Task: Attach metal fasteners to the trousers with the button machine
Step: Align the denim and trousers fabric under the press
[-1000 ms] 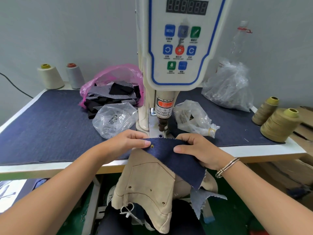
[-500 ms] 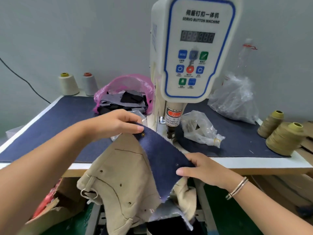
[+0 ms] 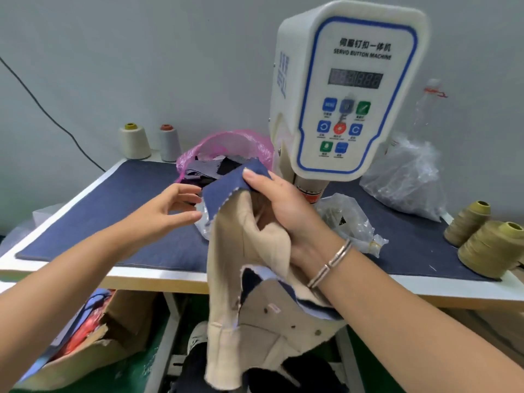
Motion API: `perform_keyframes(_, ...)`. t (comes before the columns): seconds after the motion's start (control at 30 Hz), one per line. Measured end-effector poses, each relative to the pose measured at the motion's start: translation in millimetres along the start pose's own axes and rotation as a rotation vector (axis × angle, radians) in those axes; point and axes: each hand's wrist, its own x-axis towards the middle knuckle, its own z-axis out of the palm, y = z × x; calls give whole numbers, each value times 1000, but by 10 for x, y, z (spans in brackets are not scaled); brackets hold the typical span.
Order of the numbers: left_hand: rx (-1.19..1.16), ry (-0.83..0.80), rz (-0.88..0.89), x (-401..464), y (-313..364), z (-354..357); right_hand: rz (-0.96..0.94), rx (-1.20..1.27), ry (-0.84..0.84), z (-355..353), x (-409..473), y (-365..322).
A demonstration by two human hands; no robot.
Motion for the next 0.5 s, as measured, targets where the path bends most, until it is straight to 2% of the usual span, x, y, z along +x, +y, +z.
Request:
perform_keyframes(0.07, -129, -21, 25, -79, 30, -108, -21, 33, 42, 135, 96, -63)
perform_keyframes(0.17, -299, -189, 41, -230, 58, -323, -58, 65, 100, 325, 182, -167)
perform_keyframes(0.23, -243, -312, 33, -365, 62, -513, -68, 134, 129, 436, 205, -250)
perform_keyframes(0.33, -68, -432, -92, -579, 46, -716, -77, 258, 160, 562, 258, -328)
perform_keyframes(0.4, 126, -398, -154, -656, -6, -738, -95, 328, 154, 610, 286, -363)
perform_keyframes(0.47, 272, -184, -124, -638, -66, -782, -103, 293, 136, 586, 271, -386)
perform_keyframes(0.5, 258, -48, -104, -624, -74, -828, -105, 225, 130, 551, 236, -377)
